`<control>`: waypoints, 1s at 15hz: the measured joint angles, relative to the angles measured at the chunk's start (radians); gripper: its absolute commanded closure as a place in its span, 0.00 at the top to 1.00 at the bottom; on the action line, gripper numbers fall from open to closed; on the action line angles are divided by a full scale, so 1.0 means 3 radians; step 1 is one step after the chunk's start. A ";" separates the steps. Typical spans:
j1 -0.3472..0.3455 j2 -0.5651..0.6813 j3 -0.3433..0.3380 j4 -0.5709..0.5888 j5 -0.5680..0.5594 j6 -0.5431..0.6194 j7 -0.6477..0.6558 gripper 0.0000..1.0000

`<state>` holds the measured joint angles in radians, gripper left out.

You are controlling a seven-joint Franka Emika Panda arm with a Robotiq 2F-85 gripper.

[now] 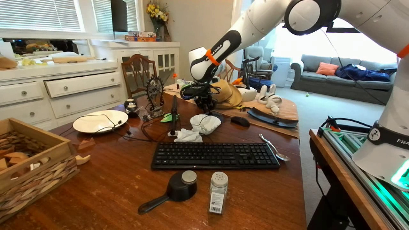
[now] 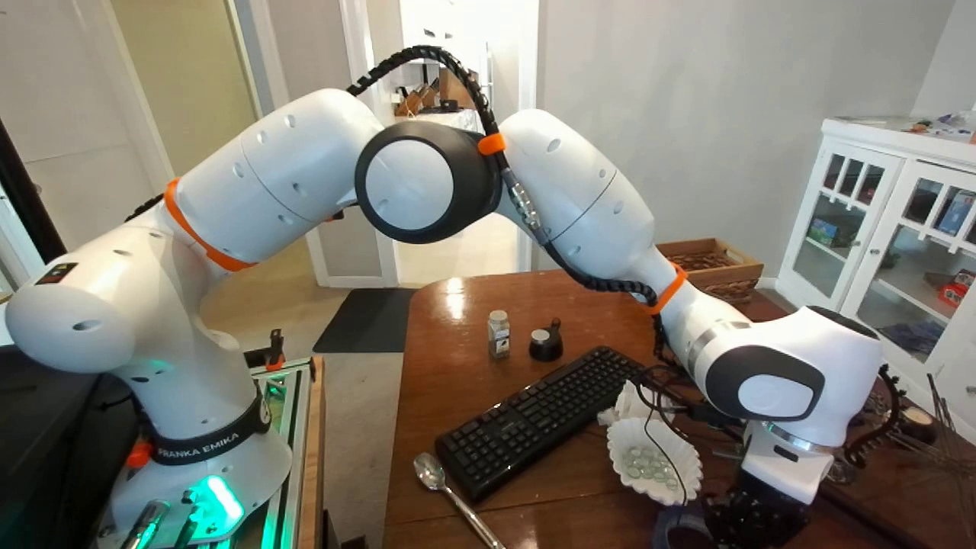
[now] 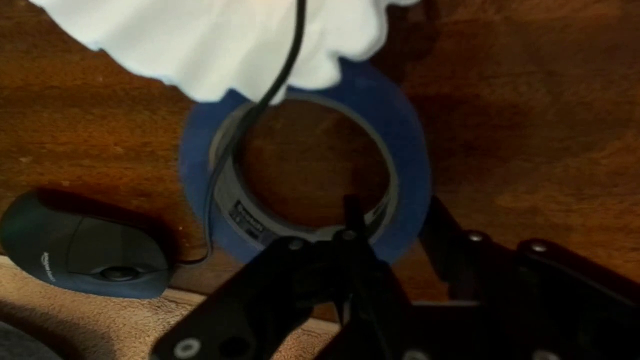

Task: Put the tape through the bottle

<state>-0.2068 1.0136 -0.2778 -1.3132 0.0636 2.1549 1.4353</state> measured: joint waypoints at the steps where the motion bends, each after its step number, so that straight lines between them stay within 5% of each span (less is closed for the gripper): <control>1: 0.0000 0.0000 -0.0001 0.0000 0.0000 0.0000 0.0004 0.01; 11: -0.0062 -0.0036 -0.0011 0.0227 0.0069 0.0030 0.0059 0.05; 15: -0.0064 -0.0128 -0.0065 0.0276 0.0086 0.0671 0.0152 0.05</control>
<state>-0.2260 0.9751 -0.2973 -1.2302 0.0896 2.3561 1.4808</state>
